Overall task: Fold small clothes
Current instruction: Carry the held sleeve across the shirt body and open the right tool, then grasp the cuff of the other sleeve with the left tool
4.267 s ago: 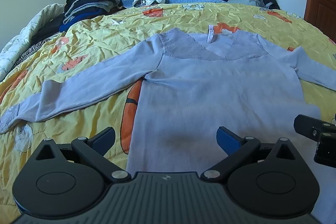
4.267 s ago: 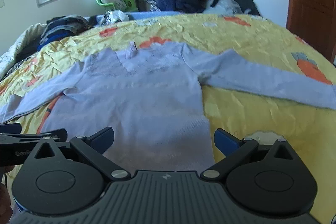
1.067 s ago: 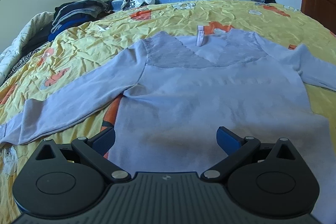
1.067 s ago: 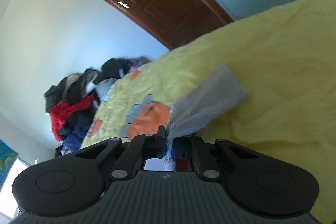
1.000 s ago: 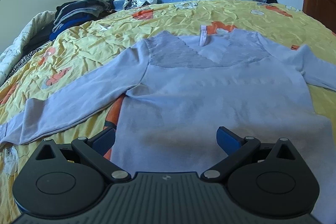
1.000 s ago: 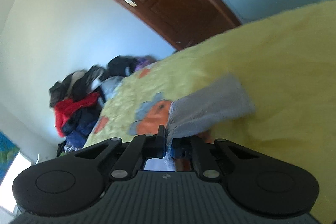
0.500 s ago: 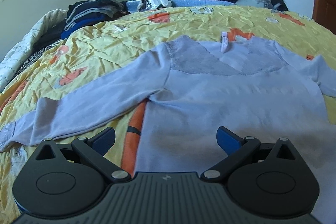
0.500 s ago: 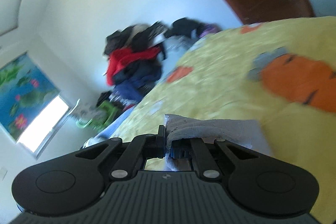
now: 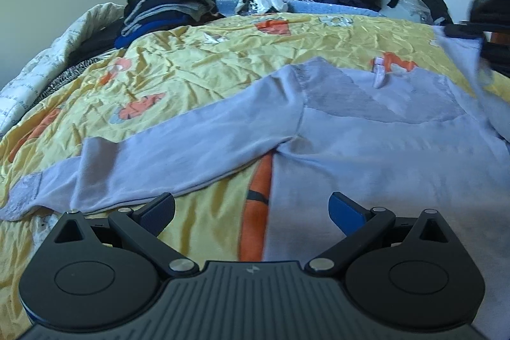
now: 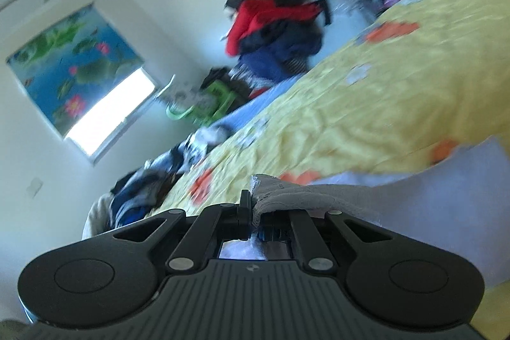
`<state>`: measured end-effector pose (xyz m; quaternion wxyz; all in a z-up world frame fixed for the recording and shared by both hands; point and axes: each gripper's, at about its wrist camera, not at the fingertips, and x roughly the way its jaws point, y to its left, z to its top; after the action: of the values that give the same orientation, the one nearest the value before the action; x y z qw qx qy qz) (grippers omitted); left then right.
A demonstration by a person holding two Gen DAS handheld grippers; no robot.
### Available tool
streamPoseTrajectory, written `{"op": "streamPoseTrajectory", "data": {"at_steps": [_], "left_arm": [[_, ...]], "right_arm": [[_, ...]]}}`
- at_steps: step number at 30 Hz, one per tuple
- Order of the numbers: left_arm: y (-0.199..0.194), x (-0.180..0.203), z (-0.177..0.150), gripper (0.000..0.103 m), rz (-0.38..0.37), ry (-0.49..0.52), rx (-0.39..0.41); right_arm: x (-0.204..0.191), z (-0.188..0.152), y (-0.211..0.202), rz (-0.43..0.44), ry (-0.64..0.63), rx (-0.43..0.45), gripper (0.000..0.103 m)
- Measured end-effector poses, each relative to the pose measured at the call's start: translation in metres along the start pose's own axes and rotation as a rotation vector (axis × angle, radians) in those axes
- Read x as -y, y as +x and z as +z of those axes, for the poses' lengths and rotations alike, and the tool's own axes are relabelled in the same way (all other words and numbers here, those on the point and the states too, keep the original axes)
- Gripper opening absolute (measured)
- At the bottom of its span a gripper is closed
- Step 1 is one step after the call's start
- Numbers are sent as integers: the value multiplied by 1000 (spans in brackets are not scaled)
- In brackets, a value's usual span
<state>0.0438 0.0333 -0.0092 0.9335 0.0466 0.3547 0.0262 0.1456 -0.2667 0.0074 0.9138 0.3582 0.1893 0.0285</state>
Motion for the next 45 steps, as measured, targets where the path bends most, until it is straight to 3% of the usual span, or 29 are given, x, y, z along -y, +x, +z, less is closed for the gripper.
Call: {"op": "streamPoseTrajectory", "data": {"at_steps": [6,23,26,27,28,33,35,36,39,42,45], "left_arm": [[2,-18,0,103,31,-25,-1],[5,-53,-8,103,88,-74,-23],[5,-60,-9,103,100,-89,-28],[5,-62,-10,103,102,-93,-30],[5,-64,-10,103,104,-96,-31],[7,-69,-11,103,114,-111,-38],[7,-70,-11,103,118,-115,-41],[7,-70,-12,103,119,-117,-42],[5,-73,-13,103,124,-121,-40],[4,-78,-14,103,136,-133,-37],[4,-82,-14,103,140,-151,-44]], "right_arm": [[-43,-32,33,25,-50,-86,9],[-109,-94,100,67,-135,-258,9],[-113,-105,115,90,-133,-340,25],[-114,-109,118,93,-130,-367,40],[-116,-112,121,102,-127,-389,44],[-134,-118,113,189,-146,-419,45],[-140,-118,111,242,-130,-432,53],[-145,-118,111,268,-146,-441,62],[-155,-122,112,253,-204,-468,61],[-153,-123,107,279,-176,-478,61],[-151,-130,113,230,-160,-514,64]]}}
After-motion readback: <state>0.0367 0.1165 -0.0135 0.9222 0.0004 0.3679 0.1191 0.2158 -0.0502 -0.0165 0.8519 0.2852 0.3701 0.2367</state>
